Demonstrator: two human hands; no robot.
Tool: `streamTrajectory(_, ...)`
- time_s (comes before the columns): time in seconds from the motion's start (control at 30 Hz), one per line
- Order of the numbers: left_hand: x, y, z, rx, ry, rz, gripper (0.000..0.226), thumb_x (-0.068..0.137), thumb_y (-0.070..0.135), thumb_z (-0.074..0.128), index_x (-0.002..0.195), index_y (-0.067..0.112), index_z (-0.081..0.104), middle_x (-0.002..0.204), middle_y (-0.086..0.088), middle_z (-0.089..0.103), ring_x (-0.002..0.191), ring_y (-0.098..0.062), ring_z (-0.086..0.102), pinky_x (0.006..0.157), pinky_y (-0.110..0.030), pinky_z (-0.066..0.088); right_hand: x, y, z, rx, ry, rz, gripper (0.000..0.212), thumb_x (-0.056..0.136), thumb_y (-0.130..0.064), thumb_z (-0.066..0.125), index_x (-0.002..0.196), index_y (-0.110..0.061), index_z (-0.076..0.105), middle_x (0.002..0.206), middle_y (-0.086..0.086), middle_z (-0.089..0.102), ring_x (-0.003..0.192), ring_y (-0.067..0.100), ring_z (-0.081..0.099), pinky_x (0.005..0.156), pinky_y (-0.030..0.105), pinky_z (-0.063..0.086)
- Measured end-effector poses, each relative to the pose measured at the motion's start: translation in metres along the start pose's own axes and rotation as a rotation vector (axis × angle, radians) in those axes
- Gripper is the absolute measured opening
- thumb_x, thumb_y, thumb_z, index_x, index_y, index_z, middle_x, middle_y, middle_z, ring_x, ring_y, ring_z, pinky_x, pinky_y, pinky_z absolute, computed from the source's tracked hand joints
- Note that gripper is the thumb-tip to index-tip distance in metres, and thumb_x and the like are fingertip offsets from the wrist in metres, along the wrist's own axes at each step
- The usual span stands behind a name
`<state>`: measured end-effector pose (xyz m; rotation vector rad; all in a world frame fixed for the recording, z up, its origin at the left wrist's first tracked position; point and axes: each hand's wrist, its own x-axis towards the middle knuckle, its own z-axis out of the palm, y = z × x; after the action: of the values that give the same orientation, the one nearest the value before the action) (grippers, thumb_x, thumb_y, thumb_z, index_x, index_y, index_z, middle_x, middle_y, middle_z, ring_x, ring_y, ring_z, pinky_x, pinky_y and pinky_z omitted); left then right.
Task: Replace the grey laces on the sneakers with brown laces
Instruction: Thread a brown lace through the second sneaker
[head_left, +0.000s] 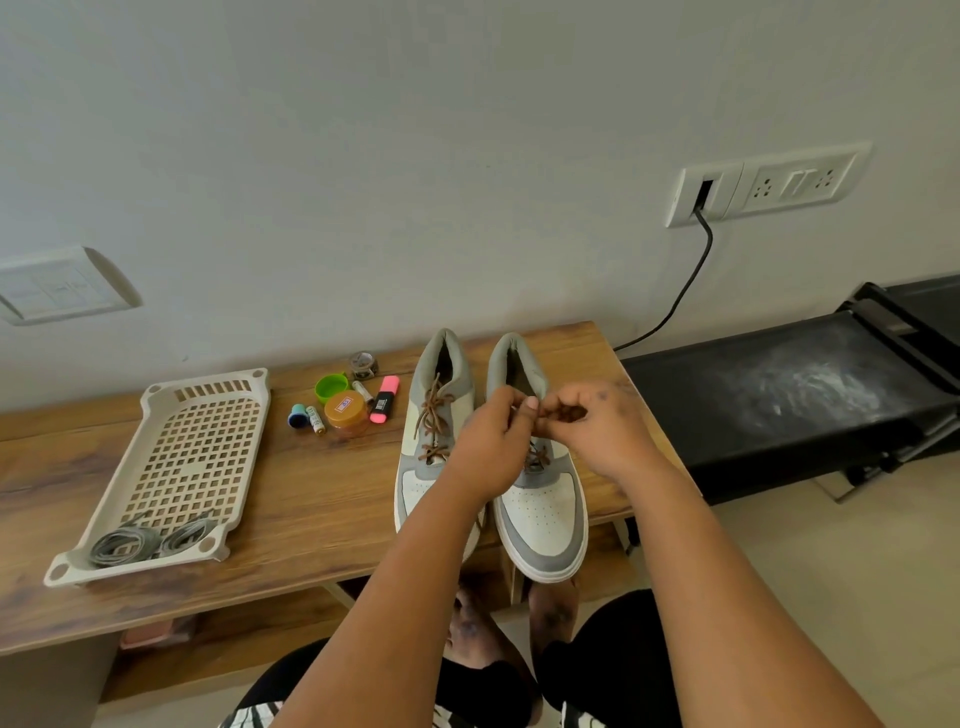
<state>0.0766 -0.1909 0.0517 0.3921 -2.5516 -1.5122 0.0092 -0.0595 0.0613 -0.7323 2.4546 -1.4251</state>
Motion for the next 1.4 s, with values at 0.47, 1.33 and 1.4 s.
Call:
streamTrajectory(0.47, 0.009, -0.016, -0.004, 0.218, 0.169, -0.088, 0.018, 0.1, 0.025, 0.054, 0.086, 0.016, 0.06, 0.075, 0.004, 0.057, 0.063, -0.006, 0.05, 0.057, -0.016, 0.034, 0.012, 0.034, 0.011, -0.075, 0.157, 0.221, 0.016, 0.087, -0.03, 0.072, 0.097, -0.019, 0.066, 0.088, -0.008, 0.061, 0.083, 0.007, 0.058, 0.067, 0.018, 0.046)
streamTrajectory(1.33, 0.022, -0.031, 0.027, 0.529, 0.11, 0.173, 0.021, 0.102, 0.023, 0.048, 0.104, 0.009, 0.064, 0.104, -0.005, 0.051, 0.098, -0.018, 0.047, 0.078, -0.025, 0.041, 0.016, 0.035, 0.018, 0.565, 0.089, 0.531, 0.009, 0.089, -0.01, 0.069, 0.097, -0.013, 0.071, 0.092, 0.005, 0.074, 0.086, 0.018, 0.071, 0.062, 0.027, 0.054)
streamTrajectory(1.4, 0.022, -0.031, 0.027, 0.536, 0.119, 0.18, 0.021, 0.102, 0.023, 0.048, 0.103, 0.009, 0.064, 0.104, -0.005, 0.05, 0.098, -0.018, 0.047, 0.077, -0.024, 0.04, 0.016, 0.035, 0.018, 0.575, 0.084, 0.53, 0.009, 0.089, -0.01, 0.069, 0.097, -0.012, 0.07, 0.092, 0.006, 0.074, 0.085, 0.018, 0.071, 0.062, 0.028, 0.054)
